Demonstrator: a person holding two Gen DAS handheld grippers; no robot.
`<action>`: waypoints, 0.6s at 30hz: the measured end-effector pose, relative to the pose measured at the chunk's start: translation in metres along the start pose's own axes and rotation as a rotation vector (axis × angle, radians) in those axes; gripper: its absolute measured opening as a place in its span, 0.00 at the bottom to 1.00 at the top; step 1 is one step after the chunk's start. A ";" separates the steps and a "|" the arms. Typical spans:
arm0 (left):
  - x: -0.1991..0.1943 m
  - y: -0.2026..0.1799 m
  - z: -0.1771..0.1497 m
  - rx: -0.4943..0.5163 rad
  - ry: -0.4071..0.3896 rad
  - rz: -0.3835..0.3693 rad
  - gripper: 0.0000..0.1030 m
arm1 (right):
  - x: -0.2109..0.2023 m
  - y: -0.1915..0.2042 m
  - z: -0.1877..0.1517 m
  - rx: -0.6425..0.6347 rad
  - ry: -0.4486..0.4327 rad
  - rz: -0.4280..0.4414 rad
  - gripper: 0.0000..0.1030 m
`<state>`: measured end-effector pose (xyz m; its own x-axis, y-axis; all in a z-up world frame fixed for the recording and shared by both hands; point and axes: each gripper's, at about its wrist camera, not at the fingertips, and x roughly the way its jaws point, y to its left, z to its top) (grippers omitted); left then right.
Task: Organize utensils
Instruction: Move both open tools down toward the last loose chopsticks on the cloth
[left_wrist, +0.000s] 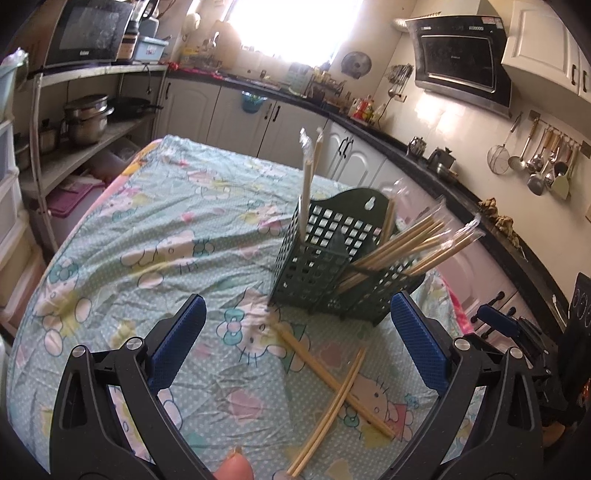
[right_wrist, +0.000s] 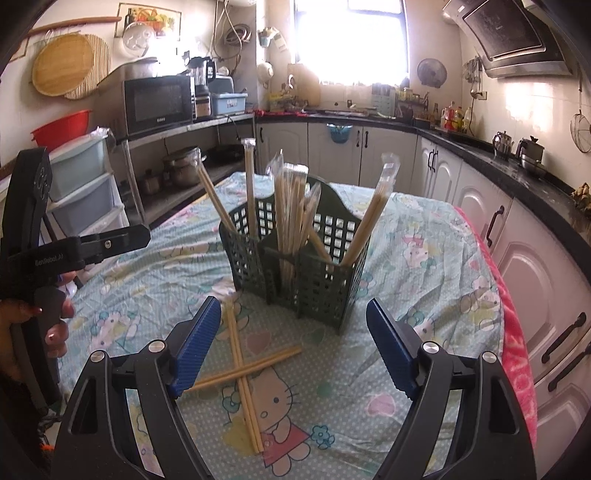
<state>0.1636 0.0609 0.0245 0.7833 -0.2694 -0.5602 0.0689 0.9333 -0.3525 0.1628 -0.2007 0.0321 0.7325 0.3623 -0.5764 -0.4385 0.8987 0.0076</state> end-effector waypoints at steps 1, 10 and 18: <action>0.003 0.002 -0.002 -0.004 0.014 0.000 0.90 | 0.004 0.000 -0.003 0.000 0.011 -0.001 0.76; 0.034 0.010 -0.017 -0.024 0.134 -0.017 0.90 | 0.034 -0.006 -0.022 0.029 0.107 -0.006 0.76; 0.063 0.019 -0.030 -0.077 0.233 -0.033 0.81 | 0.058 -0.008 -0.036 0.061 0.181 0.015 0.67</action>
<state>0.1953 0.0548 -0.0403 0.6173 -0.3550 -0.7021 0.0377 0.9047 -0.4244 0.1906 -0.1960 -0.0309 0.6180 0.3309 -0.7131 -0.4123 0.9088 0.0643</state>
